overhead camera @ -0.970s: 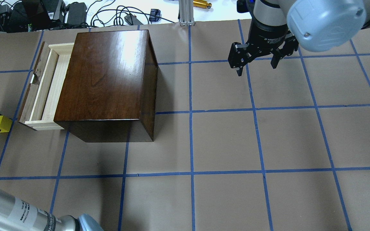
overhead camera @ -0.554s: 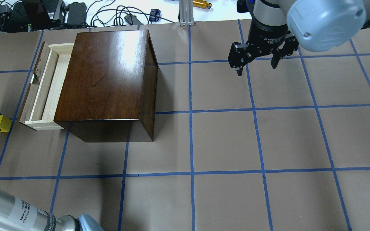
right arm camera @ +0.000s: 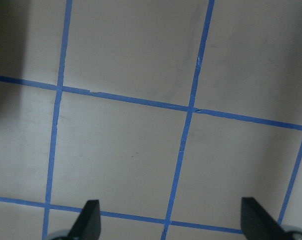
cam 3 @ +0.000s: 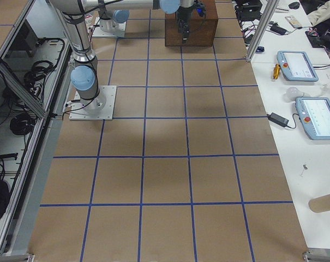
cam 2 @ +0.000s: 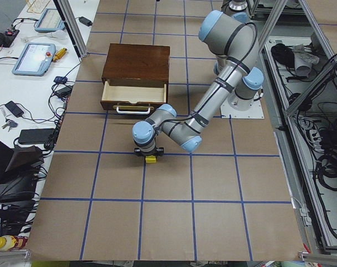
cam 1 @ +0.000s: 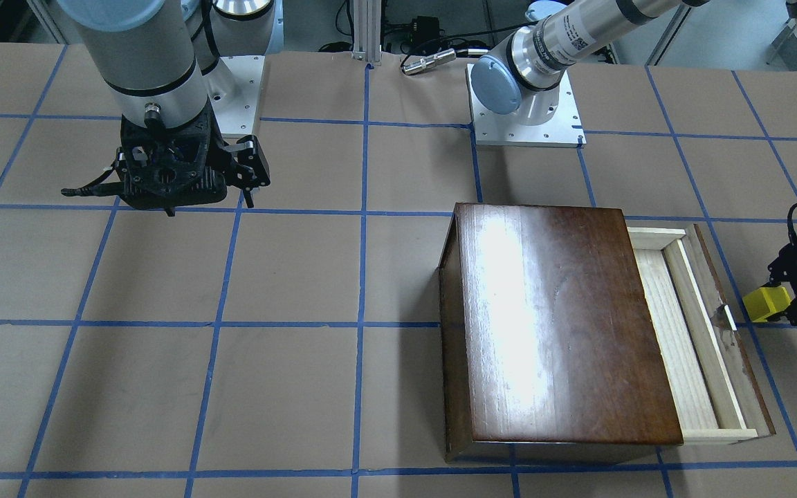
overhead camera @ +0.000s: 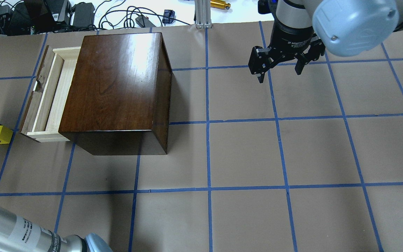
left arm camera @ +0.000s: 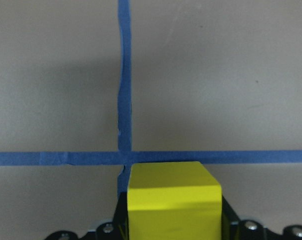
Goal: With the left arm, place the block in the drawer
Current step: 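Lift the yellow cube and carry it over the open drawer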
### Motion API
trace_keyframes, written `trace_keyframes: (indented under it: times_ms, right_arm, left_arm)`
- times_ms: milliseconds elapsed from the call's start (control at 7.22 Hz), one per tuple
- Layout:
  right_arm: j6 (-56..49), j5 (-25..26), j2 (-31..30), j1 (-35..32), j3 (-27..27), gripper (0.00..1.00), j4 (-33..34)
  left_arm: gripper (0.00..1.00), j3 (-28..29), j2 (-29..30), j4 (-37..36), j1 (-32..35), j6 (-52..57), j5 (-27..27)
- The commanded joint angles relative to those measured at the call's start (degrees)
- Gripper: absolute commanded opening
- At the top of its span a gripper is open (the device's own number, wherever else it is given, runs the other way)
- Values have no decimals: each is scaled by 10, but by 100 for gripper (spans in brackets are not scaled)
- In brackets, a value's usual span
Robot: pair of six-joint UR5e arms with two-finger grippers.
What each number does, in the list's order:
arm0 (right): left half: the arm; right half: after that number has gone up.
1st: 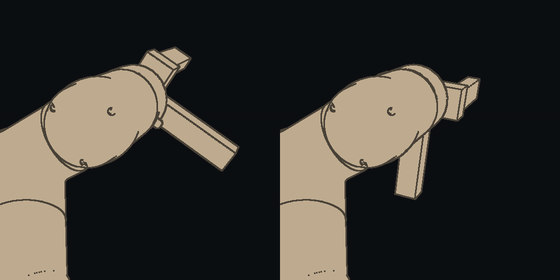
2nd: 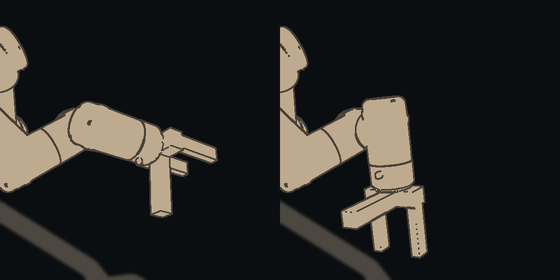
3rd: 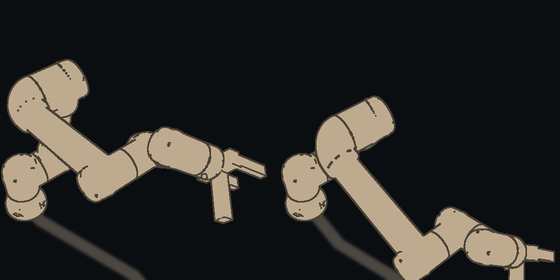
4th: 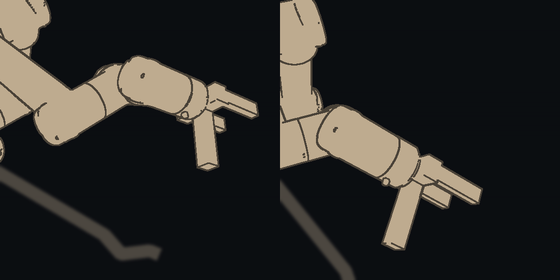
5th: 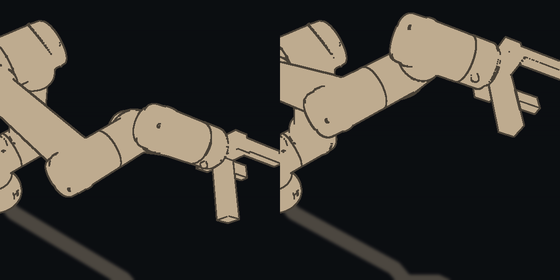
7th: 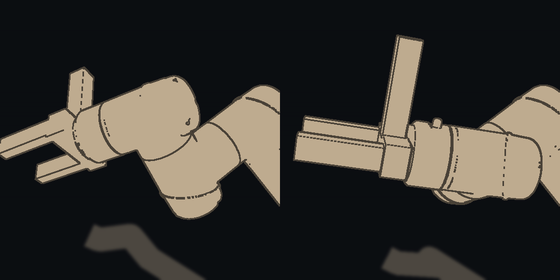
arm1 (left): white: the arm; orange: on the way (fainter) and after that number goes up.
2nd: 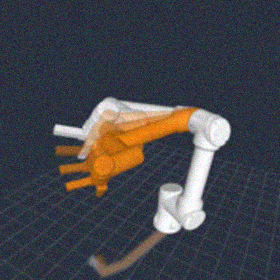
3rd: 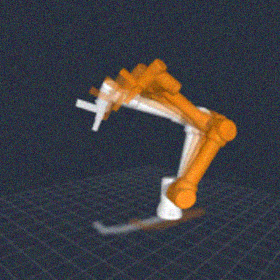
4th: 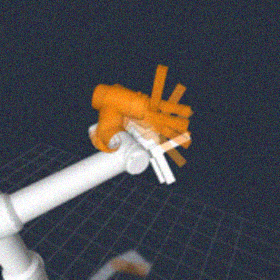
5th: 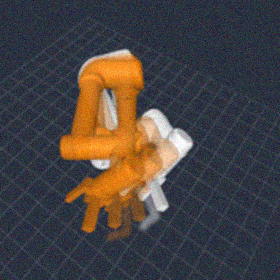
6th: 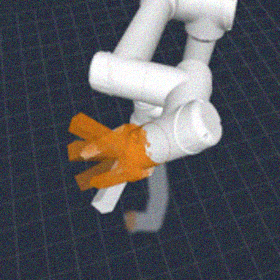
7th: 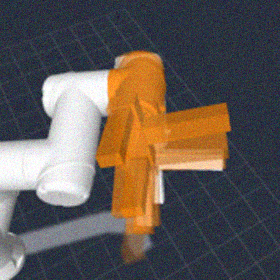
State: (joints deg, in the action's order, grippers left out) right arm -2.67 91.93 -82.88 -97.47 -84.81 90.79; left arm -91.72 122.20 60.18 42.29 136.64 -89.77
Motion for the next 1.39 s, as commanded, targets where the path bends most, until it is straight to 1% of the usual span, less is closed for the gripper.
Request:
trace_keyframes:
  times_ms: [0,139,416,554,693,970,1247]
  right_arm:
    - [0,0,0,0,0,100,0]
    - [-1,0,0,0,0,100,0]
    - [-1,0,0,0,0,100,0]
    - [-1,0,0,0,0,100,0]
    - [0,0,0,0,0,100,0]
    - [-1,0,0,0,0,100,0]
    - [-1,0,0,0,0,100,0]
  left_arm:
    - [0,5,-30,7,9,-9,-4]
    - [0,7,-55,31,22,-16,-8]
    - [0,29,-105,72,27,-25,-6]
    - [0,36,-128,85,29,-25,4]
    - [0,37,-151,125,44,-27,23]
    - [0,36,-197,156,87,-98,24]
    - [0,36,-213,156,169,-177,24]
